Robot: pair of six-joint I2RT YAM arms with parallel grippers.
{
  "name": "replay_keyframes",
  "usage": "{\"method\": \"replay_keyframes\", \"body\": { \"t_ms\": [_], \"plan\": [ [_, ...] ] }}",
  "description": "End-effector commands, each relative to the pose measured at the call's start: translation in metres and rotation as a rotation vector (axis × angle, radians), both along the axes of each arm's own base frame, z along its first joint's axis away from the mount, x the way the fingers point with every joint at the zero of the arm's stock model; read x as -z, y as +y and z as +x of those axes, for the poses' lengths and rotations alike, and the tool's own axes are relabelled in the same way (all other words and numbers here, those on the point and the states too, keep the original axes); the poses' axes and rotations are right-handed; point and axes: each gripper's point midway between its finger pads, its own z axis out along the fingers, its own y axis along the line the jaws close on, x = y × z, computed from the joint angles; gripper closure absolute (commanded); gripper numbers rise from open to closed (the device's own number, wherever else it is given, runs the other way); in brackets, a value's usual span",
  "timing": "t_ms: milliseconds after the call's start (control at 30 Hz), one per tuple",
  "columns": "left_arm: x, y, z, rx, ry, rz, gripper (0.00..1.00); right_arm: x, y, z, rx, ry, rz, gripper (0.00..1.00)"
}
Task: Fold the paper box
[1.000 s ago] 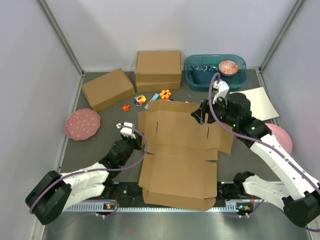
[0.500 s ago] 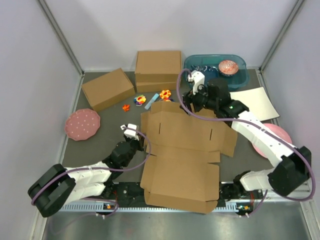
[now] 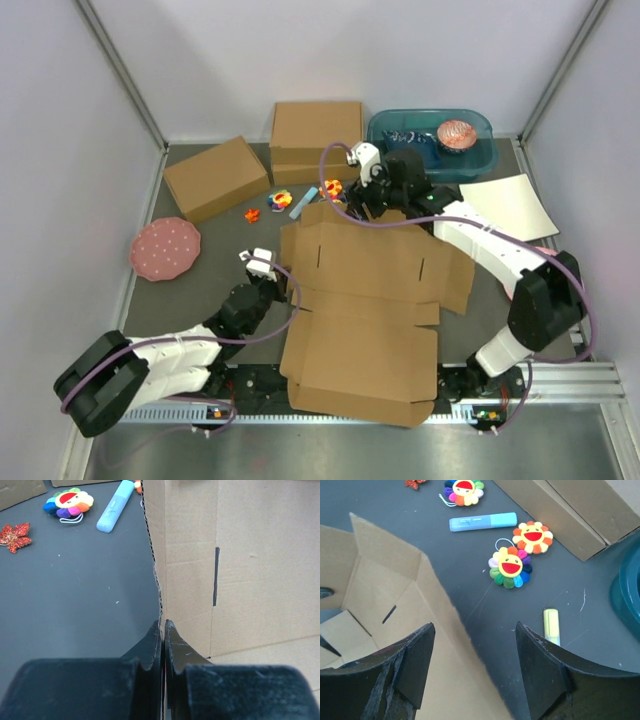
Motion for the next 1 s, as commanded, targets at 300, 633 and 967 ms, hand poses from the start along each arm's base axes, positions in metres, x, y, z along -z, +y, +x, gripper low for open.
{"method": "replay_keyframes", "body": {
  "t_ms": [300, 633, 967],
  "plan": [
    [-0.011, 0.002, 0.001, -0.012, -0.052, -0.028, 1.0, 0.013, 0.036, 0.019, -0.112, 0.021, 0.005, 0.4],
    [-0.009, 0.002, 0.002, -0.016, -0.049, -0.025, 1.0, 0.027, 0.043, 0.012, -0.154, 0.087, 0.007, 0.66],
    [-0.028, 0.002, 0.012, -0.08, 0.008, -0.034, 0.7, 0.013, 0.029, 0.008, -0.08, 0.044, -0.008, 0.87]
  ]
}}
